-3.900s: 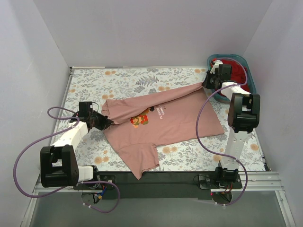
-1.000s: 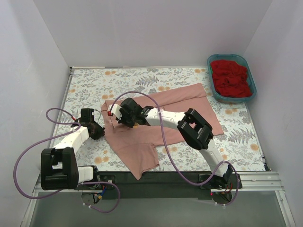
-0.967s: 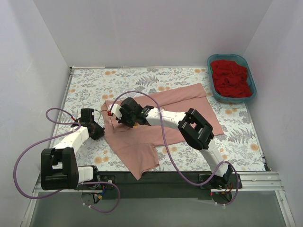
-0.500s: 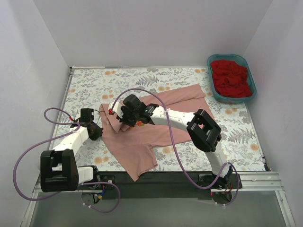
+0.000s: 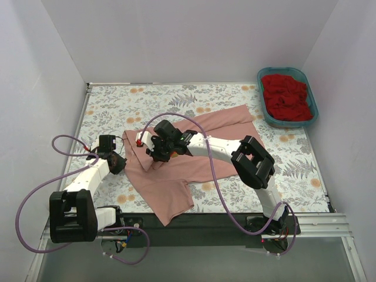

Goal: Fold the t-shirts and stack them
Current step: Fold the tshirt

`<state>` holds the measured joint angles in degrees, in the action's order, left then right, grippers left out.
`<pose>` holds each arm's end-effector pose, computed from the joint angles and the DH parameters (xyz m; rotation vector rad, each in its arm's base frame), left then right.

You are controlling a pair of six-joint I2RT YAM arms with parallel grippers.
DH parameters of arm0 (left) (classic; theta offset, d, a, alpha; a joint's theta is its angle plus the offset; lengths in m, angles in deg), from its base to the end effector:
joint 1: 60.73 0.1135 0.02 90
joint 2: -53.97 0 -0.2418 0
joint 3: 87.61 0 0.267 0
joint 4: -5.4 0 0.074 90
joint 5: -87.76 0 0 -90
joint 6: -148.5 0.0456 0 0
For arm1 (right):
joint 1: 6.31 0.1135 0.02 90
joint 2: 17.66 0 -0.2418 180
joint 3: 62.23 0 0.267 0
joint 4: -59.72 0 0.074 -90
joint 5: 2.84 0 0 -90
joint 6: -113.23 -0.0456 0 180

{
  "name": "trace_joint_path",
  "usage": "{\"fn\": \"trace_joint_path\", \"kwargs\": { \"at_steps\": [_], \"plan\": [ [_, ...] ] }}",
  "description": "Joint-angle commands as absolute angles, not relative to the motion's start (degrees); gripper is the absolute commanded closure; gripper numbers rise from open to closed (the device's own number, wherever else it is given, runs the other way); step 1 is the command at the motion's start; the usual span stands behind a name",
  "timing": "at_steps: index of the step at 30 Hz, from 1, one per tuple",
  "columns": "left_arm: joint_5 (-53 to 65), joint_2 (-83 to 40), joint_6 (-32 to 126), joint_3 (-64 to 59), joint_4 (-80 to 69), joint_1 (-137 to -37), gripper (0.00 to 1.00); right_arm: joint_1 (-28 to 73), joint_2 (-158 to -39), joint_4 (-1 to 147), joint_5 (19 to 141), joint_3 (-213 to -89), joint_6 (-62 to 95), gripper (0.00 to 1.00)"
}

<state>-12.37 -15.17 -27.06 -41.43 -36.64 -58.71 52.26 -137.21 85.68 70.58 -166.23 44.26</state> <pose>0.2296 0.0161 0.1275 -1.9012 1.9068 -0.2196 0.2416 0.4203 0.1743 -1.6198 1.7036 0.6635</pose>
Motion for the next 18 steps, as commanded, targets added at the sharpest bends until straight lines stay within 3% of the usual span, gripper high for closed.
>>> {"fn": "trace_joint_path", "kwargs": {
  "at_steps": [1,3,5,6,9,13,18],
  "plan": [
    [-14.99,-13.09,-28.34,-40.52,-37.11,-58.8,0.99,52.58,-136.58,86.32,67.82,-166.97,44.85,0.75],
    [-15.51,-12.56,-28.43,-40.17,-37.72,-58.88,0.9,52.58,-135.88,86.77,68.61,-167.41,44.85,0.61],
    [-16.3,-11.34,-28.78,-39.29,-38.34,-58.8,0.82,51.71,-135.35,89.12,70.18,-168.71,44.67,0.56],
    [-17.0,-10.72,-28.86,-38.94,-38.34,-58.8,0.7,51.0,-134.74,90.18,70.19,-169.34,44.41,0.52],
    [-19.03,-9.75,-27.73,-36.49,-37.55,-58.8,0.51,46.09,-131.67,90.72,71.77,-168.03,42.3,0.46],
    [-15.45,-12.99,-25.35,-31.83,-33.96,-58.8,0.42,34.95,-129.55,90.29,73.27,-165.48,38.62,0.43],
    [-10.86,-23.95,-24.21,-24.53,-28.42,-58.8,0.44,23.06,-130.94,88.27,72.4,-165.21,31.67,0.46]
  ]
}}
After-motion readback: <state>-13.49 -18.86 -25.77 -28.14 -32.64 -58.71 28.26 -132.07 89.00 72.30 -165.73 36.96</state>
